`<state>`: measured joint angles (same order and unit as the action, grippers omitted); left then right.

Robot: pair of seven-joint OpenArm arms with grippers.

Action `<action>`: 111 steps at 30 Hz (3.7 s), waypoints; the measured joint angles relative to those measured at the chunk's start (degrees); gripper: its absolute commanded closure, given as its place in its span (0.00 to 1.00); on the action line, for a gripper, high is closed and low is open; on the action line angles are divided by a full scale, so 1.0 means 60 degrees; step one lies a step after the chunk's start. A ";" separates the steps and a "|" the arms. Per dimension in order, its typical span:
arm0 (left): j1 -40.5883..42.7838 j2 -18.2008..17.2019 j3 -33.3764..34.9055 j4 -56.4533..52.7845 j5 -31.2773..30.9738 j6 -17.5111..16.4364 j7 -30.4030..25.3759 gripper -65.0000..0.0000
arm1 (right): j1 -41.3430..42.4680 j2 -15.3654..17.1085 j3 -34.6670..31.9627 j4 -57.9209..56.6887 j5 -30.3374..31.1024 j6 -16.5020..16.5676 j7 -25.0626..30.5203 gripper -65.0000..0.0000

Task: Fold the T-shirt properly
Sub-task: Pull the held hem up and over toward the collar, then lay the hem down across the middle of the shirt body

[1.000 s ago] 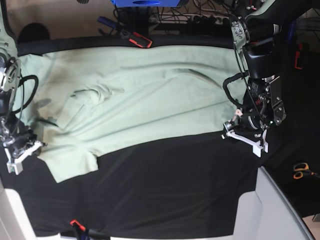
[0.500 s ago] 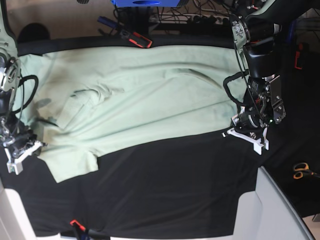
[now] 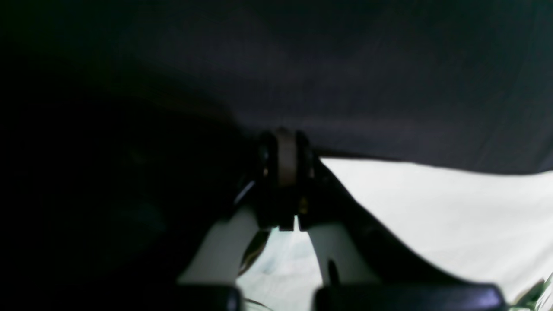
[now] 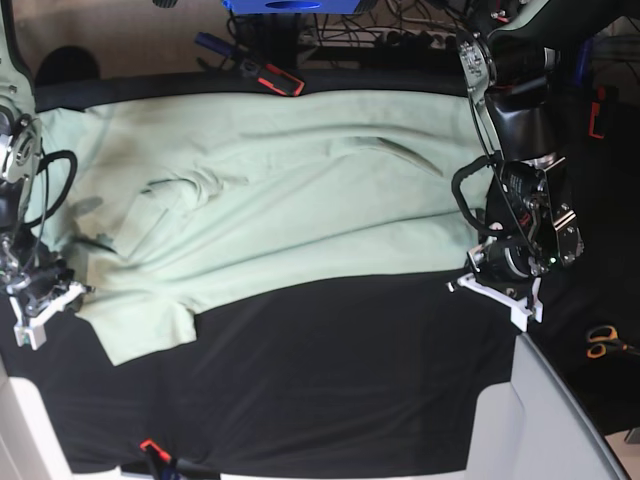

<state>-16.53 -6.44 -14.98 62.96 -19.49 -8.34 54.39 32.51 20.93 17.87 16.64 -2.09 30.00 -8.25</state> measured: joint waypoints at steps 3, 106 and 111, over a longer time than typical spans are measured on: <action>0.0066 0.0015 -0.0004 0.0474 0.0000 0.0000 0.0295 1.00 | 0.0000 0.0004 0.0000 0.0004 0.0004 0.0000 0.0004 1.00; 0.2331 -0.1231 0.1504 0.3177 -0.0007 -0.0943 0.1286 1.00 | -0.4040 -0.0608 0.0940 0.6411 0.0117 0.0135 -0.4710 1.00; 0.2444 -0.1279 0.1876 0.3177 0.0007 -0.0940 0.1286 1.00 | -0.4044 -0.0612 0.0940 0.6411 0.0113 0.0135 -0.4794 1.00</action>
<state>-1.87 -14.11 -3.73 82.02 -19.44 -13.98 62.11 8.25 17.26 23.51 55.11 -1.41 30.81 -37.01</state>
